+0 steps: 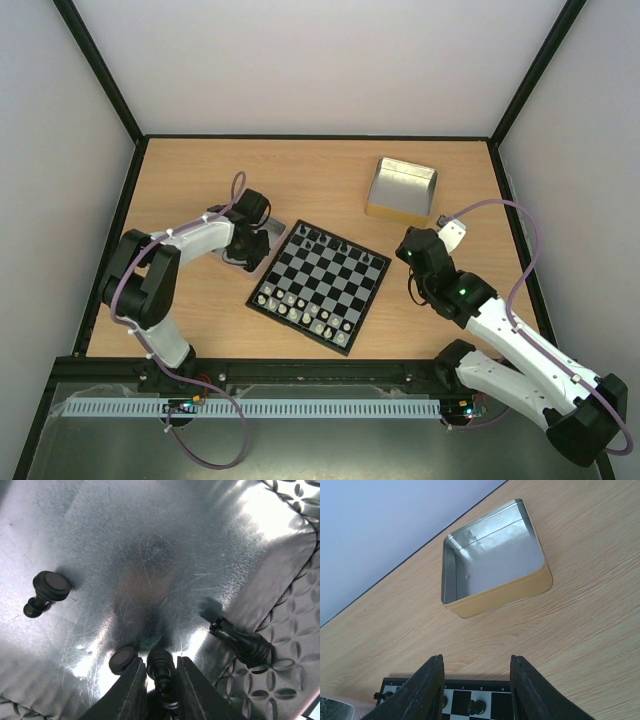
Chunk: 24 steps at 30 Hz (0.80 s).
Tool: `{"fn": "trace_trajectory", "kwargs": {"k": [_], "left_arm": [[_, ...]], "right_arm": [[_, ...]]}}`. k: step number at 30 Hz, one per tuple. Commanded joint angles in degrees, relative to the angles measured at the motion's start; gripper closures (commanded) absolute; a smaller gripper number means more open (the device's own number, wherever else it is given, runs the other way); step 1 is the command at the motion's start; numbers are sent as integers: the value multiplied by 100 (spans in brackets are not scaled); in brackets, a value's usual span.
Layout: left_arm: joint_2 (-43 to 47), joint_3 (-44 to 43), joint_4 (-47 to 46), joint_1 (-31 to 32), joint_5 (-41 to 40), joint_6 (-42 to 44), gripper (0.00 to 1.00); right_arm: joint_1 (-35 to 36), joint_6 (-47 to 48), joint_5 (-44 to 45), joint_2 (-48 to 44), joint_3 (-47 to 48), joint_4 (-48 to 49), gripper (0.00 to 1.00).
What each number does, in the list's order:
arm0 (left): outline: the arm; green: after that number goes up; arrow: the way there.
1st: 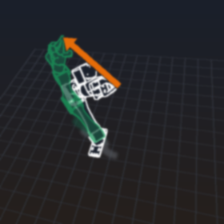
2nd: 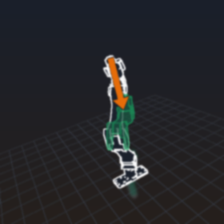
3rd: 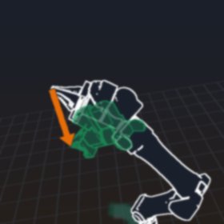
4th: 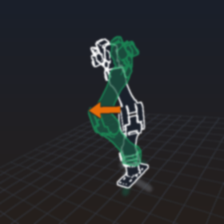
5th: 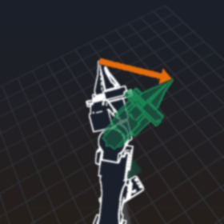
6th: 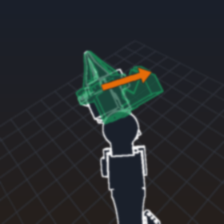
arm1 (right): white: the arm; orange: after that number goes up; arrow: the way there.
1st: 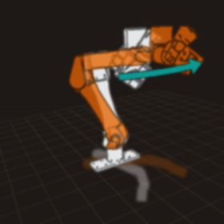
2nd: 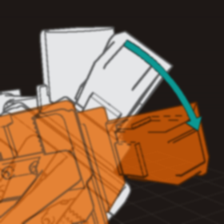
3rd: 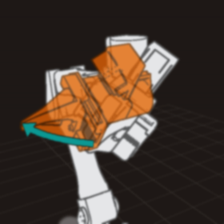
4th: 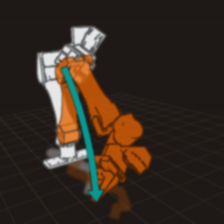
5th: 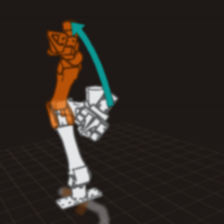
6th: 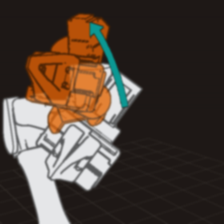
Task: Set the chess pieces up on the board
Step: Pick up the chess piece from the storage box.
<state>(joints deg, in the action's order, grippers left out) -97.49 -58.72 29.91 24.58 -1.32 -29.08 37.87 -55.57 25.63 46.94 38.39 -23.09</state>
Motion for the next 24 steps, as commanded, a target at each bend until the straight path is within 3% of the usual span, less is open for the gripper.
{"fn": "trace_trajectory", "kwargs": {"k": [1,8,17,24], "left_arm": [[-150,90,-19,9,38,59,83],[20,23,1,12,-308,60,92],[511,-488,265,148,-536,176,93],[636,-875,221,720,-366,524,92]], "right_arm": [[-16,-70,143,-7,-38,112,65],[-16,-70,144,-18,-28,121,65],[-17,-69,128,-19,-25,170,65],[-16,-102,140,-43,-54,156,65]]}}
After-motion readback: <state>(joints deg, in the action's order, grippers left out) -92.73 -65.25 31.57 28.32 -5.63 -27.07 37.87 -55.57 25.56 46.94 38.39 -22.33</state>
